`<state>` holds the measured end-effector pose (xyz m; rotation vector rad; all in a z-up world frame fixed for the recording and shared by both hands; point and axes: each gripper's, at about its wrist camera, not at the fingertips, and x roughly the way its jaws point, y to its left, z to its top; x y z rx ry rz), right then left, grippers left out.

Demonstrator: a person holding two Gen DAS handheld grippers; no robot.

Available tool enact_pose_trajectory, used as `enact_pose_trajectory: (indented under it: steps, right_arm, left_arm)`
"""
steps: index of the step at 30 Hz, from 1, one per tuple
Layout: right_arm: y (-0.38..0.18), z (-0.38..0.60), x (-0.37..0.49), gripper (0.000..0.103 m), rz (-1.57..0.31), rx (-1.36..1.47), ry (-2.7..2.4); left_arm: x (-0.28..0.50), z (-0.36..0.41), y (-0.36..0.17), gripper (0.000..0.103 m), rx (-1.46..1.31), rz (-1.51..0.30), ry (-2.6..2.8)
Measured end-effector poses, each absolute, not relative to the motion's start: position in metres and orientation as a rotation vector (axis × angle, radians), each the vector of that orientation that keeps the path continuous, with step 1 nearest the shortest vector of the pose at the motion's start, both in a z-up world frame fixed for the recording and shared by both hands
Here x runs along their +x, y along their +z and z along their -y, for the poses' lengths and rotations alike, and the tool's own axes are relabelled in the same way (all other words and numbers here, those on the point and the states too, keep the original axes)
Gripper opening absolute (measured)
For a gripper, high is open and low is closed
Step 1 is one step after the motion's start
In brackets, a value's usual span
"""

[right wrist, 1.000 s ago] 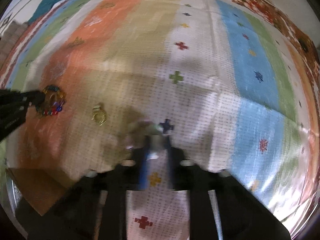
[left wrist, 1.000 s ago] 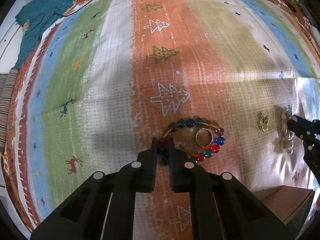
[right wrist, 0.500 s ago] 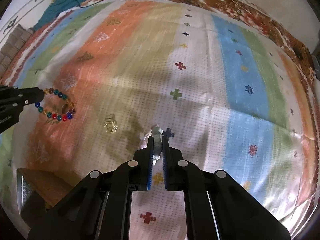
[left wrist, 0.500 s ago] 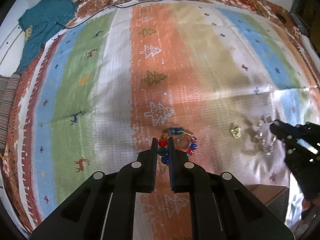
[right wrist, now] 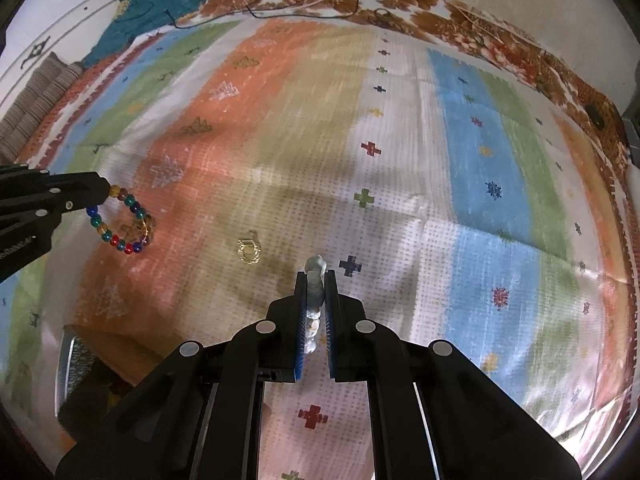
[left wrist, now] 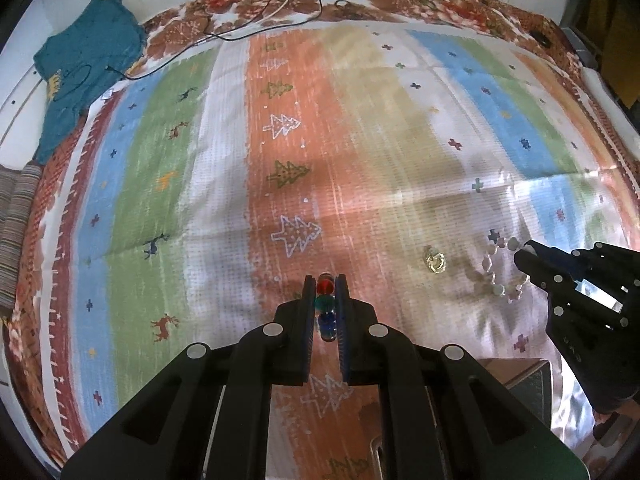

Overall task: Organize jewelry
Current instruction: 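Lift and carry both bracelets over the silver tin with both grippers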

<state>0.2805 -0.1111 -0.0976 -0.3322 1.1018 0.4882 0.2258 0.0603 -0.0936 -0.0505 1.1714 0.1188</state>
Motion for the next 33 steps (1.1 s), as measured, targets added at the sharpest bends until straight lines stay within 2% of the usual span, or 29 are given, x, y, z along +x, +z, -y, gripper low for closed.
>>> enact_pose_trajectory:
  steps: [33]
  right_arm:
    - [-0.041,0.139,0.238,0.009,-0.998,-0.238,0.529]
  left_arm:
    - [0.163,-0.029,-0.031,0.009,-0.068,-1.043,-0.011]
